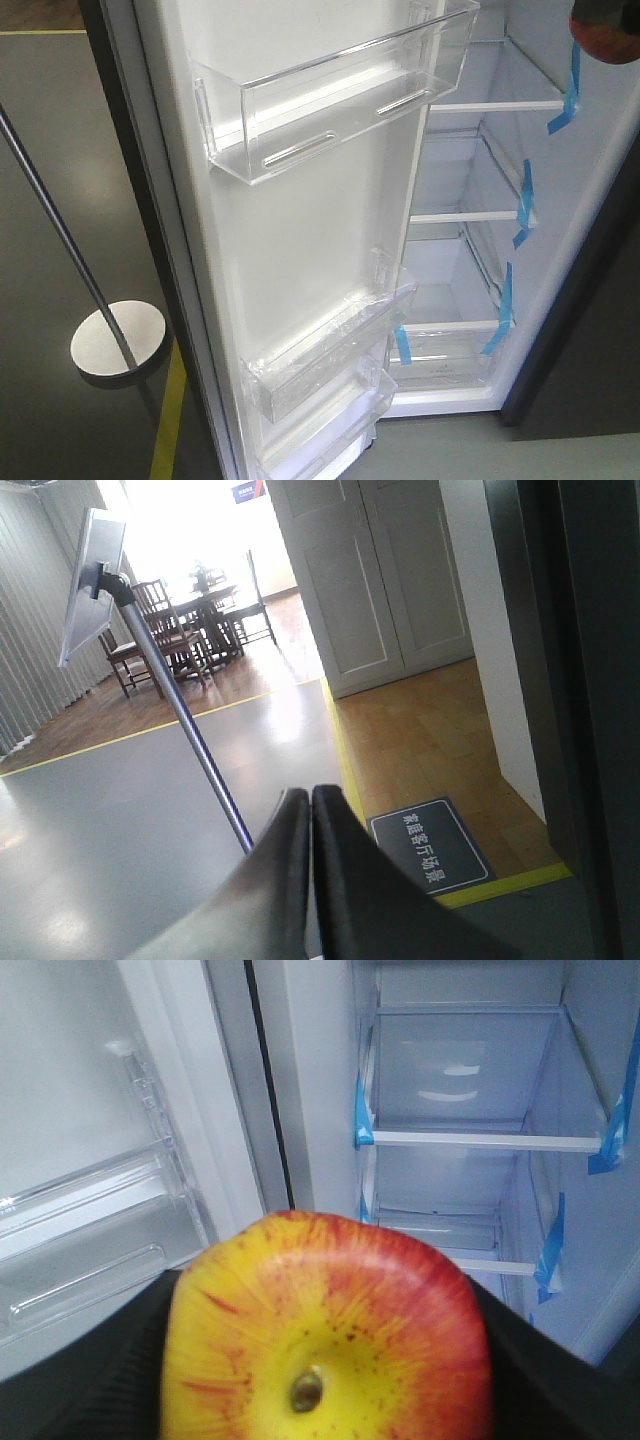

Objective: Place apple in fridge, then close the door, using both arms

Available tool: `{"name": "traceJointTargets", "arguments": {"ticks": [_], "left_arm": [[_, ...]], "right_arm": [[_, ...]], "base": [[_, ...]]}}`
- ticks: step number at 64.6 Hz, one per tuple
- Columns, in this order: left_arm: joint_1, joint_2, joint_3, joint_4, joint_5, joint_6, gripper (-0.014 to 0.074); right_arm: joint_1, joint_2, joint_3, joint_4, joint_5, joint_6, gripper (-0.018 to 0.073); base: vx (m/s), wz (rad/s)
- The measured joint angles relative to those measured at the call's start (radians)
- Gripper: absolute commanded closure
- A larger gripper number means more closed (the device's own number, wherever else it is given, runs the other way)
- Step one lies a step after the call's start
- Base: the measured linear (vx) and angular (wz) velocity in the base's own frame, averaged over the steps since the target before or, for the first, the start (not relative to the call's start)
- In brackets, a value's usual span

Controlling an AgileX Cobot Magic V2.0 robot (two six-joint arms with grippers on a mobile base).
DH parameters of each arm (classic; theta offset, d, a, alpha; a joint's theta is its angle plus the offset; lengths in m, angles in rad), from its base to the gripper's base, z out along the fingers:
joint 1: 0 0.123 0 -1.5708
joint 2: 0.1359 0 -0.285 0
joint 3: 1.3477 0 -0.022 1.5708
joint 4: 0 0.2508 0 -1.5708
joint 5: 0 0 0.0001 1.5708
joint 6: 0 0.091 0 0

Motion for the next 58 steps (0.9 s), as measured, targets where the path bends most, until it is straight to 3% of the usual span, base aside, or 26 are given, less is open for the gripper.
{"name": "traceJointTargets", "arguments": {"ticks": [58], "left_arm": [[0.000, 0.000, 0.000, 0.000, 0.000, 0.000, 0.0603]], "right_arm": [[0.000, 0.000, 0.000, 0.000, 0.000, 0.000, 0.0524]], "base": [[0.00, 0.00]]}}
